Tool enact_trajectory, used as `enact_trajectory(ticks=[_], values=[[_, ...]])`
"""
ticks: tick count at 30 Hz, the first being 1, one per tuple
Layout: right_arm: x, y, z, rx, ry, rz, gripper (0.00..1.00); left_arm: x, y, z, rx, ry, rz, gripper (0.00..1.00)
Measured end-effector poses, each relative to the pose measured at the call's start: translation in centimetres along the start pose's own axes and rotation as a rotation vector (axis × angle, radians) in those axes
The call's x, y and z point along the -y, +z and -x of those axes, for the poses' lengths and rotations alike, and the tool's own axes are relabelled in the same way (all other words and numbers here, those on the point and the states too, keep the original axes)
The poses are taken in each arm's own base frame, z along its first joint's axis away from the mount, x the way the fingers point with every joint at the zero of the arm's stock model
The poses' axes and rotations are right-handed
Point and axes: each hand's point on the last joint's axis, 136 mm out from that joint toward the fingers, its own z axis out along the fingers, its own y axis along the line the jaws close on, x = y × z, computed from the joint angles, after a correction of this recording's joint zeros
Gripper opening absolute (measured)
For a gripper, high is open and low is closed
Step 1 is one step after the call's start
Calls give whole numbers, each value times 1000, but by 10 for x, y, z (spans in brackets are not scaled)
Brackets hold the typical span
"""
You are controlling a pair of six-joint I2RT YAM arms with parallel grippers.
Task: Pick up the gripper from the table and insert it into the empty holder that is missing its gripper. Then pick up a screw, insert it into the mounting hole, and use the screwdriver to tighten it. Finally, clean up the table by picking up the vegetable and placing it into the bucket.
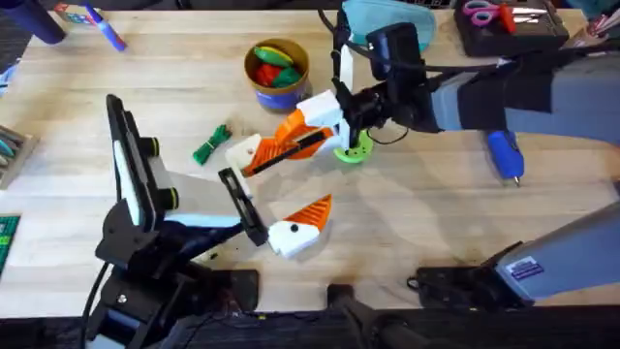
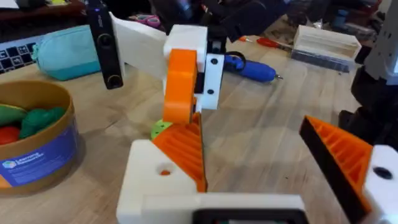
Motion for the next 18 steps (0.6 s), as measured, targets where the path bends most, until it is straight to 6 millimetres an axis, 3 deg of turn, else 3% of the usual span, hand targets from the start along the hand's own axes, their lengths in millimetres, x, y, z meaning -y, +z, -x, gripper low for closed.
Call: enact_trajectory(ticks=[10, 11, 14, 16, 18], values=[[-1, 7, -5, -25, 1, 2, 351, 0, 0, 0, 0, 0, 0, 986], [-1, 7, -5, -26, 3, 3, 261, 0, 0, 0, 0, 0, 0, 986], [-2, 7, -6, -30, 2, 6, 173, 0, 0, 0, 0, -3, 0, 986], [-3, 7, -7, -37, 0, 13, 52, 0, 0, 0, -1, -9, 0, 986], [-4, 7, -8, -42, -3, 18, 16, 0, 0, 0, -1, -14, -1, 986]])
